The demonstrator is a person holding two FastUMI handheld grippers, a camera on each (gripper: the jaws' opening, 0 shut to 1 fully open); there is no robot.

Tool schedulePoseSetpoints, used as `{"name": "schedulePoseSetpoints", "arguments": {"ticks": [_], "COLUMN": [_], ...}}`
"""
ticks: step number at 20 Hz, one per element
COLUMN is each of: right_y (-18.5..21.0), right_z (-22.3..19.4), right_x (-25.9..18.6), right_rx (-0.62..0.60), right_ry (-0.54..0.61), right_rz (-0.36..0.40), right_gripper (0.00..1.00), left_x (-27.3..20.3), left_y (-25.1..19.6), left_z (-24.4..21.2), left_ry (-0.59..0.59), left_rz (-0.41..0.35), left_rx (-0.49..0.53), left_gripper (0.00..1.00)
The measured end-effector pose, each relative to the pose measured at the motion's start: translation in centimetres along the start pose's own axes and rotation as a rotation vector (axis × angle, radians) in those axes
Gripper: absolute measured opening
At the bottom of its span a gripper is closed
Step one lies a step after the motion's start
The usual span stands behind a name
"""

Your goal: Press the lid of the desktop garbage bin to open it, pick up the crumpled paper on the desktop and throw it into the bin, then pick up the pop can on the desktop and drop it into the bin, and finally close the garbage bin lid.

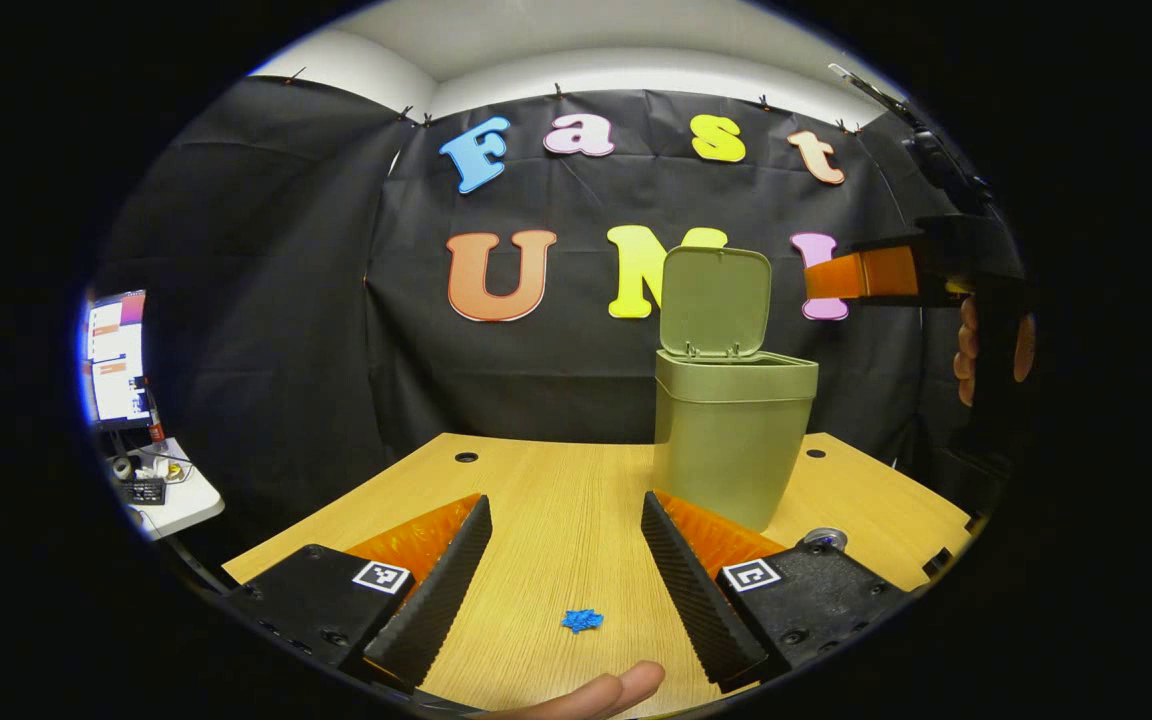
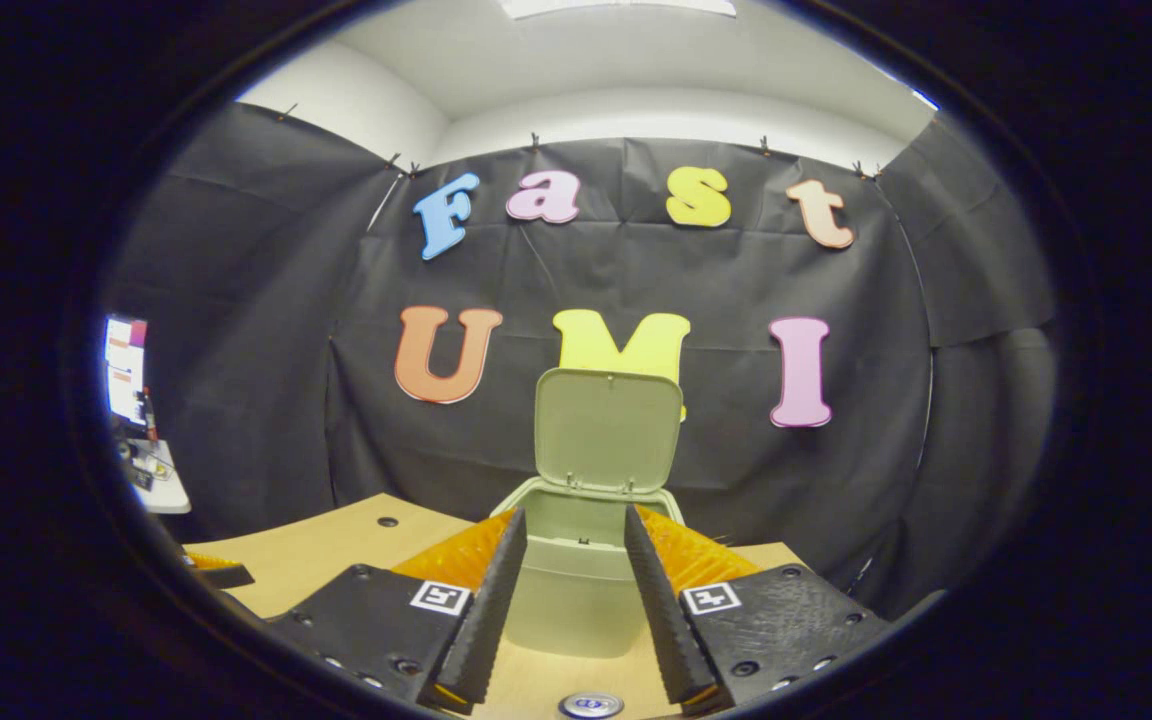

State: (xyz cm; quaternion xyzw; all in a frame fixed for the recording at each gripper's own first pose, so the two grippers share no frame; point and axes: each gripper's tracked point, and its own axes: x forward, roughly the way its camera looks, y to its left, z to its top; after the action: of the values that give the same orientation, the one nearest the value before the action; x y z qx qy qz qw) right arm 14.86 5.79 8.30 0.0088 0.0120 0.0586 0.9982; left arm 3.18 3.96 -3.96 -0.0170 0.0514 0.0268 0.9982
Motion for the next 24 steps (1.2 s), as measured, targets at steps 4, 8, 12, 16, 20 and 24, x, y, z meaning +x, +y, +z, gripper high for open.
{"name": "schedulePoseSetpoints", "arguments": {"ticks": [4,8,12,16,20,24], "right_y": [0.1,0.5,-0.7,-2.0,-2.6,-3.7], "right_z": [-0.5,-1.8,-3.1,-6.7,-9.9,-13.1], "right_x": [-2.1,-4.5,-6.5,-8.3,-8.9,-8.5], "right_rx": [-0.005,-0.003,0.0,0.024,0.059,0.055], "right_ry": [-0.017,-0.017,-0.029,-0.006,0.038,0.104], "right_rz": [0.005,0.017,0.005,-0.026,-0.026,-0.034], "right_gripper": [0.94,0.95,0.95,0.98,0.95,0.95], "left_x": [0.3,0.9,1.1,1.5,2.1,3.2], "left_y": [0.2,0.5,1.5,1.5,1.5,1.2], "left_z": [-0.1,-0.5,0.1,0.0,-0.8,-2.4], "left_ry": [0.001,0.018,-0.011,-0.006,0.012,0.063], "left_rz": [0.012,0.017,0.038,0.027,0.019,0.001], "left_rx": [-0.011,-0.02,-0.028,-0.018,-0.02,-0.03], "left_gripper": [0.97,0.98,0.97,0.97,0.98,0.98]}}
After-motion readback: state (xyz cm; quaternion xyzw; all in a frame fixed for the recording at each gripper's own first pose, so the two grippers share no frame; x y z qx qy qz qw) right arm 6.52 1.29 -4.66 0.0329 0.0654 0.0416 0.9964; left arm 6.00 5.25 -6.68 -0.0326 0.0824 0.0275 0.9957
